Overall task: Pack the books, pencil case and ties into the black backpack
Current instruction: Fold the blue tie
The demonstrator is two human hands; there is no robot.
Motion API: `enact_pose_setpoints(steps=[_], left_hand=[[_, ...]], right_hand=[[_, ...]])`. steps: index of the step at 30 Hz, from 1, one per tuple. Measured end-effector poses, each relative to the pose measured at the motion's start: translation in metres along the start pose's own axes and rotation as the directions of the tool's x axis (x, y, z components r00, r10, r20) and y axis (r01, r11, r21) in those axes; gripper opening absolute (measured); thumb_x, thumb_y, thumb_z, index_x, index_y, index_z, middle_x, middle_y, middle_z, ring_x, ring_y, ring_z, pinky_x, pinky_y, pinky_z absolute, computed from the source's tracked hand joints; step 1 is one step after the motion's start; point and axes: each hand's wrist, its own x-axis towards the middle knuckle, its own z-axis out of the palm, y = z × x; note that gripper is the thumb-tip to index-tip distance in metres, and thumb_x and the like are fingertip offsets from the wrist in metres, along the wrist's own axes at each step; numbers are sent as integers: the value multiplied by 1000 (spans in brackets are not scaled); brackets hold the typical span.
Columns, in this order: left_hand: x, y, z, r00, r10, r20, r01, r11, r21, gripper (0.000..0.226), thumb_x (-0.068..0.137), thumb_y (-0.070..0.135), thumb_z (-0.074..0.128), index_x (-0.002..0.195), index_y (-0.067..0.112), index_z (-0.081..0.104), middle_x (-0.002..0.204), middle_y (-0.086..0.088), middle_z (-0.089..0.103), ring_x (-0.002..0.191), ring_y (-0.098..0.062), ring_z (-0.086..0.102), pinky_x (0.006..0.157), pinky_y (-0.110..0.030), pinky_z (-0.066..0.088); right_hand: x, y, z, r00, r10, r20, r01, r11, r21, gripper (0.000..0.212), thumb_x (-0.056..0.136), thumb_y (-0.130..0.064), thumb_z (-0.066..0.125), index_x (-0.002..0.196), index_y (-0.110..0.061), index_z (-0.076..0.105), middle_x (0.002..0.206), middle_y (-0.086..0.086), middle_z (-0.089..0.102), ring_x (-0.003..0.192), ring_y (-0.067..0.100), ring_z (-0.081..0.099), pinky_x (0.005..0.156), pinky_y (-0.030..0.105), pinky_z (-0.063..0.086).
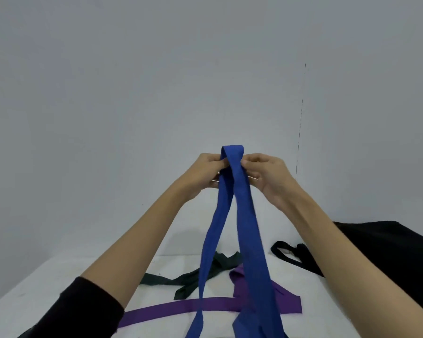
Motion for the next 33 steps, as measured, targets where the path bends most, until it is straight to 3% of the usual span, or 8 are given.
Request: enact_pose_setpoints(steps=[4, 11, 17, 19, 21, 24, 27, 33], left_hand=[[-3, -3, 12, 1000, 4, 18, -5, 1000, 4, 27, 98, 17, 42, 105, 7, 66, 101, -9, 72, 92, -23, 69, 81, -33, 58], [-13, -12, 39, 994, -8, 108, 65, 842, -535, 41, 101, 43, 28, 109, 20, 61, 88, 3, 74, 81, -14, 71, 81, -35, 53], [-13, -24, 36, 999, -7, -50, -16, 893, -449, 26, 101, 11, 39, 117, 2, 58, 84, -4, 72, 81, -18, 70, 78, -28, 57], [-9, -15, 26, 994, -14, -109, -45, 851, -523, 24, 102, 9, 37, 108, 5, 60, 80, -3, 72, 76, -15, 71, 72, -25, 57], [-3, -2, 15, 991, -5, -132, -73, 810, -581, 23, 101, 6, 35, 108, 3, 57, 83, -7, 70, 72, -13, 70, 69, -24, 58], [9, 17, 2, 986, 21, -166, -118, 794, -597, 23, 101, 7, 35, 114, 0, 54, 90, -9, 68, 75, -13, 70, 72, -24, 58], [17, 24, -3, 989, 9, -149, -100, 783, -614, 32, 102, 24, 38, 121, 2, 52, 101, -8, 69, 89, -16, 69, 77, -26, 57], [-8, 4, 20, 982, 34, 185, 68, 851, -521, 58, 95, 54, 33, 127, 12, 56, 119, -11, 66, 109, -30, 63, 93, -40, 51]], right_hand=[[5, 2, 14, 975, -84, -204, 69, 995, -78, 11, 87, -1, 60, 79, -7, 64, 81, 5, 67, 76, 19, 63, 73, 30, 55], [20, -8, 21, 933, -77, -351, 14, 984, -178, 14, 85, -14, 65, 73, -21, 65, 78, -5, 66, 79, 17, 60, 75, 40, 54], [25, 3, 10, 943, -79, -323, 40, 991, -125, 9, 86, -18, 66, 83, -13, 59, 80, -3, 61, 74, 11, 54, 61, 17, 43], [18, 18, 4, 981, -5, -193, -17, 994, -110, 30, 88, -39, 62, 97, -10, 60, 90, 1, 65, 86, 19, 59, 74, 27, 48], [4, 34, -1, 985, 124, 123, -104, 983, -154, 51, 87, -58, 49, 111, -14, 63, 102, 3, 70, 97, 21, 64, 87, 38, 50], [-12, 41, 1, 912, 153, 382, -99, 983, -157, 37, 92, -37, 52, 109, -7, 64, 101, 12, 71, 95, 27, 68, 90, 42, 52], [-3, 20, 6, 968, 13, 250, 7, 997, -79, 15, 92, -9, 54, 99, -3, 66, 89, 12, 72, 82, 26, 69, 80, 38, 57], [27, -21, 12, 990, -91, -106, 81, 992, -95, 12, 92, -11, 57, 96, -6, 67, 89, 8, 72, 80, 26, 68, 60, 36, 55]])
